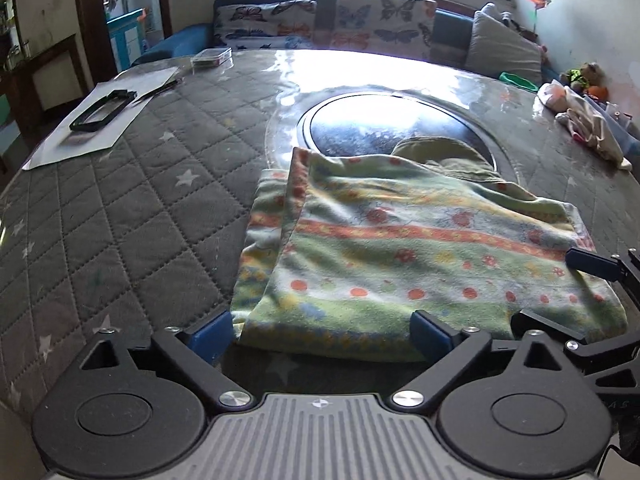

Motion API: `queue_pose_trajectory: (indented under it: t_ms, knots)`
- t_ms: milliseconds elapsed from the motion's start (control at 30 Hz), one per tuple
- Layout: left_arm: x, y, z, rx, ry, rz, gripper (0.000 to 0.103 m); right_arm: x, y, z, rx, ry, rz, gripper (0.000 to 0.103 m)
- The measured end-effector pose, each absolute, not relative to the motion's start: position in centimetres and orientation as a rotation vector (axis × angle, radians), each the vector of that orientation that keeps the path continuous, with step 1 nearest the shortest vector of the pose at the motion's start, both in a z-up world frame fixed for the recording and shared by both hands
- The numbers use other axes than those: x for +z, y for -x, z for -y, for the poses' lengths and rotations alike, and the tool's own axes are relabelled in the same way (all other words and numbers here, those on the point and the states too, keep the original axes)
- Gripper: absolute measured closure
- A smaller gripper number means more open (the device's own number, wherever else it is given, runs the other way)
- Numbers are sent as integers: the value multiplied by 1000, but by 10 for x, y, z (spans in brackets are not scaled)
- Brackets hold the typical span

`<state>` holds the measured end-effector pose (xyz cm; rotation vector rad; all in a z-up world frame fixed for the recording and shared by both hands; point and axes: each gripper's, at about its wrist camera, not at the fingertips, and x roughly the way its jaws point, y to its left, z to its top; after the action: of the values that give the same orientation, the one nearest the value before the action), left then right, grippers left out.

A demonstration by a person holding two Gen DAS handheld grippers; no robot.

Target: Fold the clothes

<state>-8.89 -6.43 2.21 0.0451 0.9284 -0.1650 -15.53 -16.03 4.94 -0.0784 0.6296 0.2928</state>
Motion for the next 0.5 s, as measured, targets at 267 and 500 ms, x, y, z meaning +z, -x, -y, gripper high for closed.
queue_pose_trajectory:
  t_ms: [267,500]
  knots:
    - [16,86,63,-151,-21,-969,0,44,155,159,284,76,-628,0]
    - [14,83,57,-145,34,-1001,0,41,155,158,278,82,-630,0]
